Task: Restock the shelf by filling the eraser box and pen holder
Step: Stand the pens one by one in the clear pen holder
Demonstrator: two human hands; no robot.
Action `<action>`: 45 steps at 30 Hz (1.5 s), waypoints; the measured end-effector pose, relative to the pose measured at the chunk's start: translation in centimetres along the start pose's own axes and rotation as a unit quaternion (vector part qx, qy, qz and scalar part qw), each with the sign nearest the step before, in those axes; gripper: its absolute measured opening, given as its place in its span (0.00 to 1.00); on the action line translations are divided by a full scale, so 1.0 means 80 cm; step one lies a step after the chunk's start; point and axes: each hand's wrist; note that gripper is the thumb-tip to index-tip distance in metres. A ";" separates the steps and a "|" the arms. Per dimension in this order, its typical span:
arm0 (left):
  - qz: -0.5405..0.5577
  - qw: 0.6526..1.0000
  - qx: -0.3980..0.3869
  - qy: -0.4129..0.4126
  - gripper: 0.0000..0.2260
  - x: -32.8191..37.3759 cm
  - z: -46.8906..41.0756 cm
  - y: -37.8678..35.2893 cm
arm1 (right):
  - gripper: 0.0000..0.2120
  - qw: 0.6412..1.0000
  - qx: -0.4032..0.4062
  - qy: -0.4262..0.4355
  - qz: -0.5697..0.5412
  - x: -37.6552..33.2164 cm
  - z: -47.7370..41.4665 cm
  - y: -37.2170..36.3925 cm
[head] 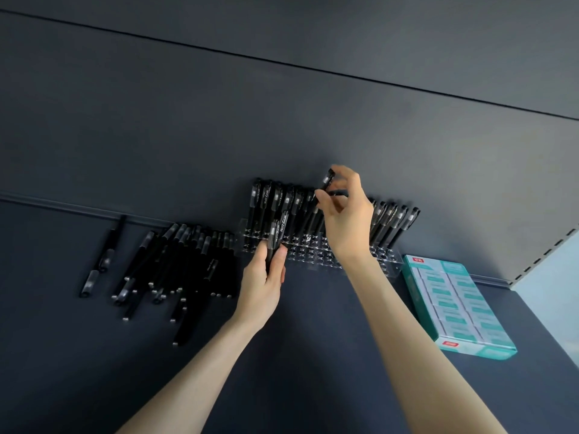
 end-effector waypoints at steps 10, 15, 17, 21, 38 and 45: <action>-0.006 1.000 0.012 0.001 0.11 0.001 -0.001 0.001 | 0.15 0.994 -0.022 0.052 0.090 0.014 0.003 -0.014; -0.009 1.000 0.016 0.005 0.11 0.002 -0.002 0.001 | 0.13 0.992 -0.050 0.024 0.113 0.025 0.015 -0.017; -0.003 1.000 0.016 0.009 0.11 0.002 -0.002 0.001 | 0.12 0.991 -0.051 0.016 0.120 0.024 0.017 -0.016; 0.009 1.000 0.012 0.021 0.11 0.004 -0.001 0.002 | 0.12 0.991 -0.050 0.013 0.127 0.020 0.018 -0.013; 0.116 0.987 -0.079 0.080 0.12 0.014 0.008 -0.001 | 0.11 0.957 -0.091 -0.189 -0.200 -0.006 0.047 0.031; 0.116 0.987 -0.056 0.094 0.09 0.015 0.008 -0.003 | 0.17 0.982 0.014 -0.130 -0.136 -0.012 0.027 0.037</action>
Point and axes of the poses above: each hand's wrist, its own z-axis away from the middle knuckle, its own y-axis out of the back of the hand, x = y × z, and after that the axes turned 2 degrees about x, right-handed
